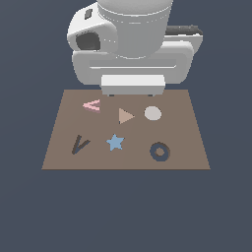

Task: Insert a designated object into the corresponding slot on a board.

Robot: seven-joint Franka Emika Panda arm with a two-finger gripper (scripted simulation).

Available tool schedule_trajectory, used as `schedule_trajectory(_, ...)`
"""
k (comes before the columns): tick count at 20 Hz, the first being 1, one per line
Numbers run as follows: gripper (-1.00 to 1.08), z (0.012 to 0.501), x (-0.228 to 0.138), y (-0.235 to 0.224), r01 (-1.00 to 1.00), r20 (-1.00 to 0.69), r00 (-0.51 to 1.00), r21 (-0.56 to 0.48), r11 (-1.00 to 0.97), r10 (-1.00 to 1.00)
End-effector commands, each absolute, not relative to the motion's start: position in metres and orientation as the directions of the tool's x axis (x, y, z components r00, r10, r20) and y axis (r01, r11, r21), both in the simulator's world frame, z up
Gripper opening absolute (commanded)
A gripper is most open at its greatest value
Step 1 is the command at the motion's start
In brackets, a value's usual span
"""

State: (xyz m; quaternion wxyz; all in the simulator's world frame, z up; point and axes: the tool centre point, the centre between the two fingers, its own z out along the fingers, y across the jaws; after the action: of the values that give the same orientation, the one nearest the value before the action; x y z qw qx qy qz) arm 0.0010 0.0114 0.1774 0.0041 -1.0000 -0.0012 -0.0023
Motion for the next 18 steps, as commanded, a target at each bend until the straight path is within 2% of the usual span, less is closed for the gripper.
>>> schedule_trajectory(1,1.0,0.177,0.001,0.011,0.002,0.005,1.0,-0.008,-1.0,0.002)
schedule_trajectory(10,1.0,0.172,0.003,0.005,-0.066,0.004,0.998,-0.008,-0.998,-0.066)
schedule_trajectory(18,1.0,0.157,0.007,-0.014,-0.243,0.004,0.97,-0.007,-0.97,-0.243)
